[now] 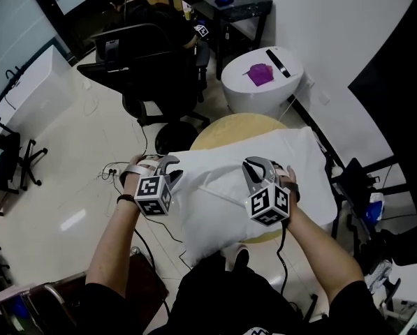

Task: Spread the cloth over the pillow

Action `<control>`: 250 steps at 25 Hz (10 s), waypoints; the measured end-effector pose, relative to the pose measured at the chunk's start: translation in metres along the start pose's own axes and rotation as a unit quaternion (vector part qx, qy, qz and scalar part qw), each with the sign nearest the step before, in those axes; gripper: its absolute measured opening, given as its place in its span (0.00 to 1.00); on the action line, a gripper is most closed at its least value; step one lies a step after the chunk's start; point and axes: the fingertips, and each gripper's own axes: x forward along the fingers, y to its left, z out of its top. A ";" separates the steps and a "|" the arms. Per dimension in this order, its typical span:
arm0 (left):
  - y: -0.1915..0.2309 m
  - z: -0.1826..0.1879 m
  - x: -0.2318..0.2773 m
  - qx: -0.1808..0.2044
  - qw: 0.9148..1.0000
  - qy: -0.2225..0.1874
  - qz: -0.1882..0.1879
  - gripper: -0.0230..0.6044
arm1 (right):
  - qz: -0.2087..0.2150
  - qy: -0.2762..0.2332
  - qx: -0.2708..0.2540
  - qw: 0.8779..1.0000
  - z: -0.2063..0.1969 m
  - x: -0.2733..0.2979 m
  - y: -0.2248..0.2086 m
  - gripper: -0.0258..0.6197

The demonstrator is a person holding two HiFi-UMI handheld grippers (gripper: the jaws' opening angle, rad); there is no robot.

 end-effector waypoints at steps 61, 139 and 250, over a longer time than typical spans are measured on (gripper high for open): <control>-0.376 0.038 -0.131 -0.197 0.972 0.128 0.013 0.04 | 0.088 -0.073 0.027 0.993 -0.009 -0.170 0.159 0.10; -0.015 0.241 0.000 -0.105 0.992 -0.021 0.069 0.19 | 0.011 0.037 0.270 0.962 -0.239 -0.078 -0.213 0.22; -0.173 0.257 -0.124 -0.258 0.953 -0.132 0.093 0.25 | 0.081 -0.144 0.337 0.927 -0.083 -0.285 0.039 0.05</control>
